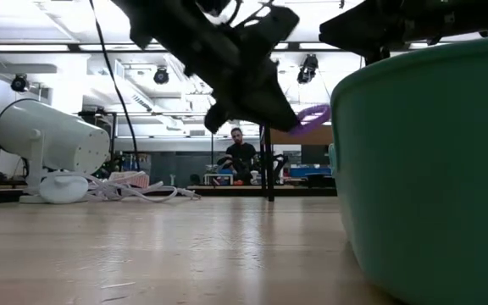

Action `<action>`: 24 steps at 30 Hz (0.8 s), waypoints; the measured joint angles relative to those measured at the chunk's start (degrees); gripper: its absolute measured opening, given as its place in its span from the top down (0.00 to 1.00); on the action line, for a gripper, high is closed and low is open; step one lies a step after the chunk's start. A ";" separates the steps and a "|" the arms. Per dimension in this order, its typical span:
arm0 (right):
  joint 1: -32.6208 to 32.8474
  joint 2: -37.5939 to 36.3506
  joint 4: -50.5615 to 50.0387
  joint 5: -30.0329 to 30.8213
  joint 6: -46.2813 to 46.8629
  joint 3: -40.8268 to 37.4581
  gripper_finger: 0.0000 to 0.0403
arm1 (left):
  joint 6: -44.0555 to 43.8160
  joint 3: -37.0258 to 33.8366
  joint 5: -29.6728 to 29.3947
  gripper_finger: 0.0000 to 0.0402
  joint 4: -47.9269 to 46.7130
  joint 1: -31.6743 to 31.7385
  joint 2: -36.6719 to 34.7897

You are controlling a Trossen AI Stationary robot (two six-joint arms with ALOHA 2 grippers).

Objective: Pick & Place Office Desk Supplies
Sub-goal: Put the violet spring rubberband into the yellow bin

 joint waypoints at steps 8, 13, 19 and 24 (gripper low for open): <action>-0.01 0.00 -0.69 0.00 -0.02 0.00 0.75 | 0.00 0.00 1.98 0.93 1.12 0.48 4.33; -0.01 0.00 -0.69 0.00 -0.02 0.00 0.75 | -0.14 0.00 3.21 0.93 0.72 0.81 6.15; -0.01 0.00 -0.71 0.00 -0.02 0.00 0.77 | -0.16 0.00 4.63 0.93 -1.61 0.85 7.61; -0.01 0.00 -0.71 0.00 -0.02 0.00 0.79 | -0.38 0.00 4.62 0.93 -2.94 0.88 7.55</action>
